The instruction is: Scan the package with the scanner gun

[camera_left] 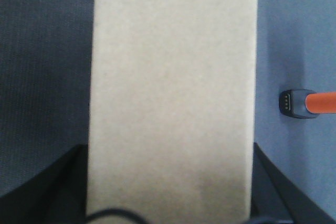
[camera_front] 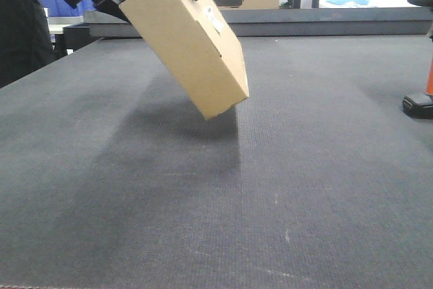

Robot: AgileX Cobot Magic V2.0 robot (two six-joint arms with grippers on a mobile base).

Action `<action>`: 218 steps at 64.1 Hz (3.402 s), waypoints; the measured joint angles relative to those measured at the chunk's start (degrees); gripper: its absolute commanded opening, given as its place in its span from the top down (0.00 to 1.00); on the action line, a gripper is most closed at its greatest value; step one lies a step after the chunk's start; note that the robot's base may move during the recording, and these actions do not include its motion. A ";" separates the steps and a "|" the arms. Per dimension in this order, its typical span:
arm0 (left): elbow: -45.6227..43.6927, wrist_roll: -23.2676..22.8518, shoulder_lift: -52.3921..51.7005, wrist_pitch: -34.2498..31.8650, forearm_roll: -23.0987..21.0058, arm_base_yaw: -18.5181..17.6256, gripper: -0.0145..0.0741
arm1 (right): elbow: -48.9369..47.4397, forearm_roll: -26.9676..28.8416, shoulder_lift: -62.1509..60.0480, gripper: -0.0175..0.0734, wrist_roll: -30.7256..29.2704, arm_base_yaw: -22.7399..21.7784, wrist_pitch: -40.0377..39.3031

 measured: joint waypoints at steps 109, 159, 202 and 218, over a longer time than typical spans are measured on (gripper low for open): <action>0.00 0.88 0.00 1.16 1.13 0.00 0.96 | -9.39 2.32 65.11 0.18 10.80 0.00 -58.10; 0.00 1.10 0.49 1.60 1.13 0.00 0.96 | -11.79 -0.23 67.66 0.18 12.43 0.00 -58.21; 0.00 1.20 0.99 1.76 1.23 0.00 0.96 | -18.76 1.36 70.02 0.18 12.52 0.95 -54.34; 0.00 1.20 0.99 1.76 1.23 0.00 0.96 | -18.76 1.47 70.02 0.40 12.52 0.95 -54.34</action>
